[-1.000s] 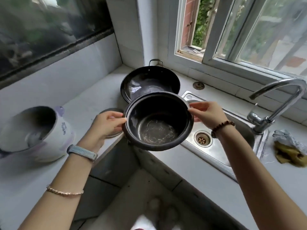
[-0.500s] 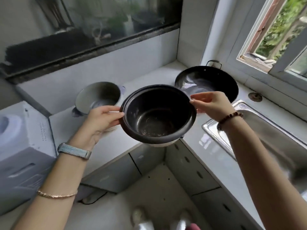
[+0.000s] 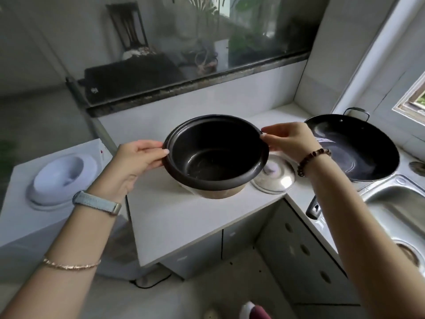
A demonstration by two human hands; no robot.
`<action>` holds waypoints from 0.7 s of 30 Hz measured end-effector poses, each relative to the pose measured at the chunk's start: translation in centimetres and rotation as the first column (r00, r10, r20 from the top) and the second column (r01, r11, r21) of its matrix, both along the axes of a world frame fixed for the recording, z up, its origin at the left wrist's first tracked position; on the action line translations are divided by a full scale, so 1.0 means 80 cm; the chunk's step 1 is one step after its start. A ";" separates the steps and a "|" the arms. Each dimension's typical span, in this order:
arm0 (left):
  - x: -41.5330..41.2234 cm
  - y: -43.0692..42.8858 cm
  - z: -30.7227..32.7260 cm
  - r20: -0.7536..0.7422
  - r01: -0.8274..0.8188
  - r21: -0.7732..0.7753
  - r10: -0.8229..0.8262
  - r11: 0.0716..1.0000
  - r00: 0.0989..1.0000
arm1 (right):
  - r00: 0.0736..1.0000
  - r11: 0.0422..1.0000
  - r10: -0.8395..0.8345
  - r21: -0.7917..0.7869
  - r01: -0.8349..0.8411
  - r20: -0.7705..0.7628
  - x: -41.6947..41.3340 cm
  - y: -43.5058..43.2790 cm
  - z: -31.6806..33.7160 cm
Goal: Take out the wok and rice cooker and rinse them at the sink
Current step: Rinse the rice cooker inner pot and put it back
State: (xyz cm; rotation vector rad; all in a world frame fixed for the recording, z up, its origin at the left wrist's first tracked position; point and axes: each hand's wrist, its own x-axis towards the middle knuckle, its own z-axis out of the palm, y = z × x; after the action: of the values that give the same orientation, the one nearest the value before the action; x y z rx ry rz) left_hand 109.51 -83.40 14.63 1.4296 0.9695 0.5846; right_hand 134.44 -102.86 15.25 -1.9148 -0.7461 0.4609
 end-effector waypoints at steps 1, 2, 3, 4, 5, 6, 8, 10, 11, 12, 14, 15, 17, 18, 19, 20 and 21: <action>0.000 0.010 0.001 0.001 -0.012 0.000 0.012 1.000 1.000 | 1.000 1.000 0.005 -0.003 -0.005 -0.004 0.000 0.014 0.000; 0.000 0.021 0.003 0.001 -0.026 0.002 0.026 1.000 1.000 | 1.000 1.000 0.009 -0.009 -0.009 -0.004 0.000 0.027 0.000; 0.001 0.031 0.004 -0.001 -0.039 0.004 0.039 0.999 0.999 | 1.000 1.000 0.014 -0.020 -0.014 0.001 0.001 0.041 0.000; 0.003 0.041 0.004 -0.004 -0.049 0.003 0.049 0.999 0.999 | 1.000 0.999 0.019 -0.035 -0.019 0.007 0.004 0.055 0.000; 0.006 0.051 0.003 -0.012 -0.059 0.001 0.059 0.998 0.998 | 1.000 0.999 0.022 -0.050 -0.021 0.008 0.007 0.068 -0.001; 0.010 0.059 0.002 -0.024 -0.068 0.000 0.068 0.998 0.997 | 1.000 0.998 0.020 -0.066 -0.020 0.003 0.011 0.081 -0.003; 0.019 0.074 -0.002 -0.052 -0.079 -0.005 0.078 0.997 0.996 | 1.000 0.994 0.017 -0.105 -0.016 0.005 0.019 0.105 -0.008; 0.029 0.087 -0.007 -0.062 -0.092 -0.016 0.091 0.996 0.994 | 1.000 0.991 0.012 -0.135 -0.009 0.015 0.029 0.127 -0.016; 0.035 0.093 -0.011 -0.066 -0.103 -0.023 0.101 0.994 0.993 | 1.000 0.990 0.007 -0.141 -0.006 0.012 0.034 0.137 -0.021; 0.041 0.099 -0.015 -0.069 -0.115 -0.031 0.113 0.993 0.991 | 1.000 0.989 0.004 -0.146 -0.003 0.007 0.039 0.147 -0.026; 0.053 0.114 -0.026 -0.069 -0.145 -0.056 0.141 0.988 0.988 | 1.000 0.985 -0.002 -0.170 0.004 0.010 0.050 0.165 -0.036; 0.060 0.122 -0.033 -0.069 -0.161 -0.069 0.156 0.985 0.985 | 1.000 0.983 -0.005 -0.183 0.007 0.010 0.056 0.173 -0.041; 0.073 0.138 -0.048 -0.082 -0.186 -0.079 0.179 0.979 0.980 | 1.000 0.980 -0.011 -0.199 0.012 0.005 0.067 0.189 -0.053; 0.079 0.144 -0.056 -0.093 -0.198 -0.080 0.191 0.977 0.977 | 1.000 0.977 -0.013 -0.211 0.014 0.007 0.072 0.196 -0.058; 0.084 0.151 -0.064 -0.107 -0.213 -0.081 0.204 0.974 0.973 | 1.000 0.975 -0.012 -0.224 0.014 0.008 0.077 0.202 -0.063; 0.089 0.156 -0.072 -0.121 -0.231 -0.081 0.220 0.970 0.968 | 1.000 0.972 -0.009 -0.235 0.010 0.005 0.082 0.208 -0.068; 0.094 0.160 -0.079 -0.131 -0.247 -0.082 0.236 0.966 0.963 | 1.000 0.968 -0.002 -0.251 0.002 -0.002 0.086 0.213 -0.073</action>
State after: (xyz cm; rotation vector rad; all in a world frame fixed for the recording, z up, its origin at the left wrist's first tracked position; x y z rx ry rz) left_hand 116.99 -70.59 8.33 1.2797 1.2638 0.6259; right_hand 141.30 -85.80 9.44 -2.1496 -0.7108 0.5793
